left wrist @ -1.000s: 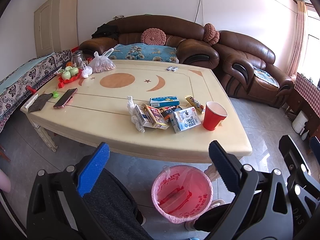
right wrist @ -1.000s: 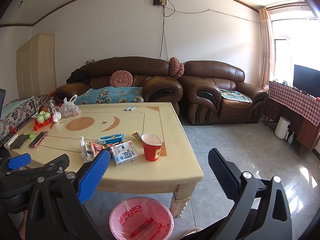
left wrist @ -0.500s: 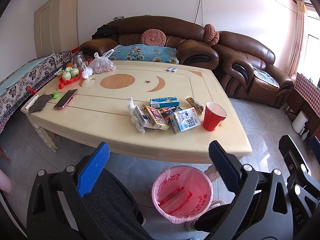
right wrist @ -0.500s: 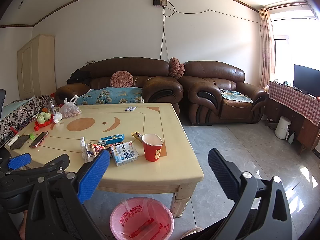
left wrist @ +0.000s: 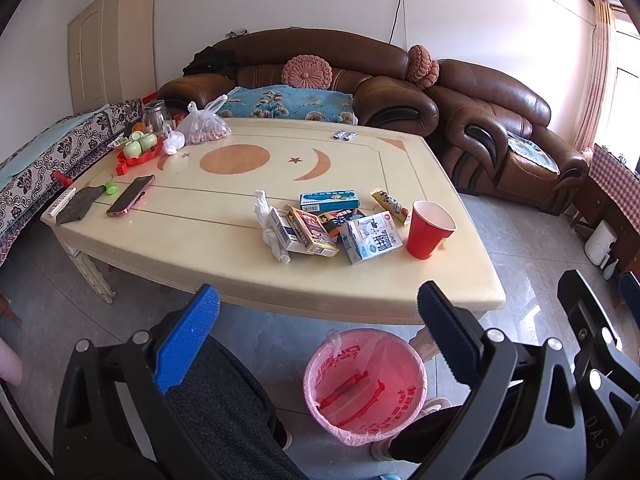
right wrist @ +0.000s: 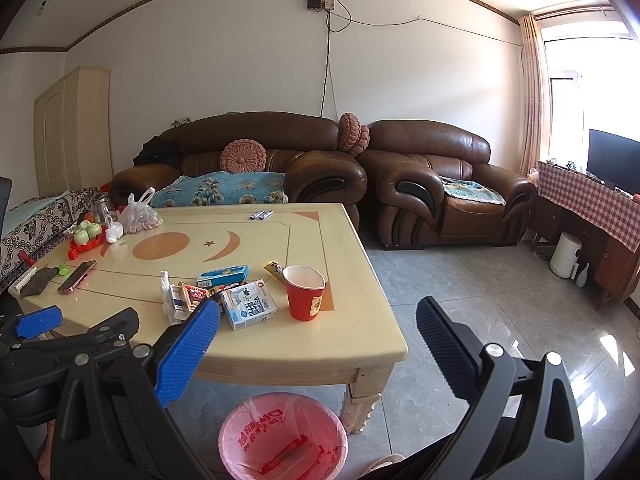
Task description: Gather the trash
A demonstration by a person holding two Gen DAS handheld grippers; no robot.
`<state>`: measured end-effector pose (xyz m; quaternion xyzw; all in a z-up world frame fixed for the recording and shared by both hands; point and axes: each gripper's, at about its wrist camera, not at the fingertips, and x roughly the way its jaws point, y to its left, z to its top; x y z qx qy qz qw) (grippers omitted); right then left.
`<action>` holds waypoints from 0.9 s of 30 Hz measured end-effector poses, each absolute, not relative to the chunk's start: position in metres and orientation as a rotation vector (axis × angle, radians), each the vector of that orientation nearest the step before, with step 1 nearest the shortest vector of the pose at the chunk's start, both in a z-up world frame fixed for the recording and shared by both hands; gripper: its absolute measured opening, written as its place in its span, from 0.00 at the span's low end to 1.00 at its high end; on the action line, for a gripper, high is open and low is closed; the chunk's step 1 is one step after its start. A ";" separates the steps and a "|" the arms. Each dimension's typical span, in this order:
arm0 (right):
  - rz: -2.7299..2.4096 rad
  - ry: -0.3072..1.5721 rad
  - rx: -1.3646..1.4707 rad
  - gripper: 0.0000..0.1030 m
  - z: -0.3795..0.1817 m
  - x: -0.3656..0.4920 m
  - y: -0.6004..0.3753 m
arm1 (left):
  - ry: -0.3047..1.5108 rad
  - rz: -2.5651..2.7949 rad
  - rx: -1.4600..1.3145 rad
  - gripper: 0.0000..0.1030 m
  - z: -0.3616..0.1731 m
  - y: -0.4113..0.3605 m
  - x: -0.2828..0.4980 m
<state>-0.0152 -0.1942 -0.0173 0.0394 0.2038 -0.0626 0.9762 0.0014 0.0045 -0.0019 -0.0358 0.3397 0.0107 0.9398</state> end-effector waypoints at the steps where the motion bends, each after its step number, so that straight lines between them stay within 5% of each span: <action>1: -0.126 0.412 0.079 0.94 -0.018 -0.015 -0.194 | 0.695 0.021 -0.073 0.94 -0.002 0.004 0.002; 27: -0.026 0.537 0.032 0.94 -0.069 0.057 -0.196 | 0.872 0.025 -0.121 0.94 -0.061 0.034 0.067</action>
